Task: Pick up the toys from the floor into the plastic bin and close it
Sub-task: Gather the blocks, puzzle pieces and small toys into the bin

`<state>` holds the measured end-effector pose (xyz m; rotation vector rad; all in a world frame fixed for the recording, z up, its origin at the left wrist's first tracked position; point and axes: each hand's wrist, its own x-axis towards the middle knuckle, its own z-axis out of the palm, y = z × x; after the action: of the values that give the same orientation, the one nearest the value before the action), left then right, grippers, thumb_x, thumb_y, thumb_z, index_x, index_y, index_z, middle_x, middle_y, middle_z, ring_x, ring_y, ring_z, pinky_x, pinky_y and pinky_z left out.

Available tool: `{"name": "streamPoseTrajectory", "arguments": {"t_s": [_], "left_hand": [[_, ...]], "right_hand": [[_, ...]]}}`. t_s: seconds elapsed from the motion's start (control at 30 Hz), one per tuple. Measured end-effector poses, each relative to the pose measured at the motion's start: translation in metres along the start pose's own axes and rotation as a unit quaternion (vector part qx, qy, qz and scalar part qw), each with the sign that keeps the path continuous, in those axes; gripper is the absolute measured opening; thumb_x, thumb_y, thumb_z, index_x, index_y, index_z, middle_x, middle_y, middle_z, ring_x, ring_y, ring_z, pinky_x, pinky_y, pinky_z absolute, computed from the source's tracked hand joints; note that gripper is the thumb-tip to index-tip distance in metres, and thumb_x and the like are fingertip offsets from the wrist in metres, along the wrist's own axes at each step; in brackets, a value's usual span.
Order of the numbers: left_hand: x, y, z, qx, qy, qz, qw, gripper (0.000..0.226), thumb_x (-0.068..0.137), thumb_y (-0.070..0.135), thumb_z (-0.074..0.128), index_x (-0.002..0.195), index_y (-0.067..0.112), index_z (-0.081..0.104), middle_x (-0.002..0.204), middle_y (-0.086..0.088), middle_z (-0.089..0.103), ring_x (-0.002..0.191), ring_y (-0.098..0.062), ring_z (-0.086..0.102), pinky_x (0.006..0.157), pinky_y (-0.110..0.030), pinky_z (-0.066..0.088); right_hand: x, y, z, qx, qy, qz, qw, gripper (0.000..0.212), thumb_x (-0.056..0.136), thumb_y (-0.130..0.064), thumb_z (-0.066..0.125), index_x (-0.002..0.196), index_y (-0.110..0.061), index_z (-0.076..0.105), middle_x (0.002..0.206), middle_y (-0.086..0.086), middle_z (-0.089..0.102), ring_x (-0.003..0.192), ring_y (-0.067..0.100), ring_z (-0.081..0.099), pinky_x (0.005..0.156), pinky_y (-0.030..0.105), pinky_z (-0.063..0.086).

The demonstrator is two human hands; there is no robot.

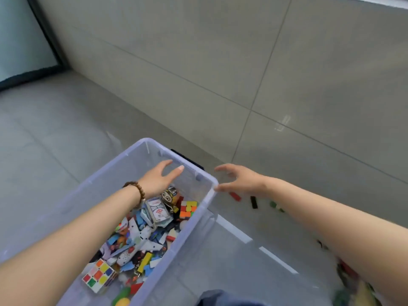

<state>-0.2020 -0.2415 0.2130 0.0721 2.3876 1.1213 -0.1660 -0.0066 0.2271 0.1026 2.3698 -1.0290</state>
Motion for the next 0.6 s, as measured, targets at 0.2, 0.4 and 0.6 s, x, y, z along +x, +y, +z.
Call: {"name": "streamPoseTrajectory", "arguments": {"t_s": [0.2,0.4,0.6], "left_hand": [[0.056,0.088,0.102,-0.045,-0.022,0.141,0.989,0.042,0.090,0.037,0.055,0.125,0.013,0.054,0.125,0.000,0.057,0.117,-0.015,0.053,0.094,-0.020,0.038],[0.120,0.073,0.231,0.053,-0.131,0.028,0.990,0.061,0.089,0.041,0.056,0.138,0.011,0.037,0.139,-0.010,0.043,0.118,-0.026,0.052,0.096,-0.025,0.043],[0.156,0.015,0.296,0.202,-0.065,-0.218,0.953,0.101,0.081,0.063,0.052,0.146,0.002,0.006,0.152,-0.018,0.012,0.139,-0.032,0.023,0.108,-0.039,0.028]], "right_hand": [[-0.033,0.154,-0.088,0.026,0.107,0.151,0.982,0.057,0.082,-0.037,0.068,0.133,-0.025,0.046,0.144,0.001,0.041,0.130,0.017,0.041,0.109,0.033,0.035],[-0.027,0.269,-0.069,0.154,0.152,0.221,0.951,0.054,0.081,-0.029,0.072,0.129,-0.023,0.049,0.142,0.002,0.040,0.125,0.017,0.043,0.092,0.025,0.036],[0.010,0.345,-0.029,0.173,0.261,0.189,0.931,0.044,0.076,-0.019,0.076,0.115,-0.021,0.056,0.128,0.002,0.052,0.104,0.013,0.049,0.074,0.021,0.039]]}}
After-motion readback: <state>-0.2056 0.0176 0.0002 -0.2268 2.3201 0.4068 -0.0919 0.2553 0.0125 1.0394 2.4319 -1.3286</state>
